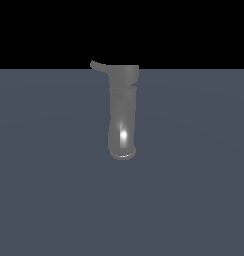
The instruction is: Turn on the faucet by rotating a designated handle.
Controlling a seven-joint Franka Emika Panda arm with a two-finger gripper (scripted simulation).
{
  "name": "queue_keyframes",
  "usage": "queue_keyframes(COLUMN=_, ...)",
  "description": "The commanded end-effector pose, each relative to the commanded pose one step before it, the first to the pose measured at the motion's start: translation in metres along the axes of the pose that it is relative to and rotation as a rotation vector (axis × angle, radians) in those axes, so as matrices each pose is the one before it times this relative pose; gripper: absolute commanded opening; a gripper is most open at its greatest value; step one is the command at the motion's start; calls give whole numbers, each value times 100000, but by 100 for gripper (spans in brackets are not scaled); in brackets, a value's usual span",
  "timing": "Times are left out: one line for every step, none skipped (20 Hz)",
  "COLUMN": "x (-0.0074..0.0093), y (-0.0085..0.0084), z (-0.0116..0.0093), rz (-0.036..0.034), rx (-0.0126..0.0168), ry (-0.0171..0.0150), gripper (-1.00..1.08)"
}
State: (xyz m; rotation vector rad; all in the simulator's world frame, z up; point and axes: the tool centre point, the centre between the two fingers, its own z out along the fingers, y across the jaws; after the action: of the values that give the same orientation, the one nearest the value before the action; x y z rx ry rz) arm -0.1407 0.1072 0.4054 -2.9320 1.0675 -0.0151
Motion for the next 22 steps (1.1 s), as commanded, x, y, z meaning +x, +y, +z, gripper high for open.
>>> queue_keyframes(x=741, y=-977, z=747, rz=5958, rx=-10, ry=-6, gripper=-100)
queue_keyframes(x=292, y=-382, z=291, rz=2315, rx=-30, ry=2, gripper=-100)
queue_keyframes(x=293, y=-381, z=290, rz=2311, rx=-31, ry=3, gripper=-100)
queue_keyframes(x=293, y=-380, z=290, rz=2307, rx=-32, ry=4, gripper=-100)
queue_keyframes(x=293, y=-379, z=289, rz=2302, rx=-33, ry=5, gripper=-100)
queue_keyframes(x=294, y=-378, z=288, rz=2300, rx=-34, ry=6, gripper=-100)
queue_keyframes(x=294, y=-377, z=287, rz=2296, rx=-36, ry=8, gripper=-100)
queue_keyframes(x=295, y=-376, z=287, rz=2294, rx=-37, ry=9, gripper=-100)
queue_keyframes(x=295, y=-375, z=286, rz=2291, rx=-39, ry=11, gripper=-100)
queue_keyframes(x=296, y=-375, z=286, rz=2290, rx=-40, ry=13, gripper=-100)
queue_keyframes(x=297, y=-374, z=285, rz=2289, rx=-42, ry=14, gripper=-100)
queue_keyframes(x=298, y=-374, z=285, rz=2289, rx=-44, ry=16, gripper=-100)
queue_keyframes(x=299, y=-373, z=285, rz=2290, rx=-46, ry=18, gripper=-100)
queue_keyframes(x=301, y=-373, z=285, rz=2293, rx=-48, ry=20, gripper=-100)
queue_keyframes(x=301, y=-373, z=285, rz=2295, rx=-50, ry=23, gripper=-100)
queue_keyframes(x=303, y=-374, z=286, rz=2299, rx=-52, ry=25, gripper=-100)
queue_keyframes(x=305, y=-374, z=286, rz=2306, rx=-54, ry=28, gripper=-100)
queue_keyframes(x=307, y=-375, z=287, rz=2313, rx=-56, ry=30, gripper=-100)
queue_keyframes(x=309, y=-376, z=288, rz=2322, rx=-59, ry=33, gripper=-100)
queue_keyframes(x=312, y=-378, z=290, rz=2335, rx=-61, ry=36, gripper=-100)
queue_keyframes(x=315, y=-379, z=291, rz=2349, rx=-64, ry=39, gripper=-100)
queue_keyframes(x=318, y=-382, z=293, rz=2365, rx=-67, ry=42, gripper=-100)
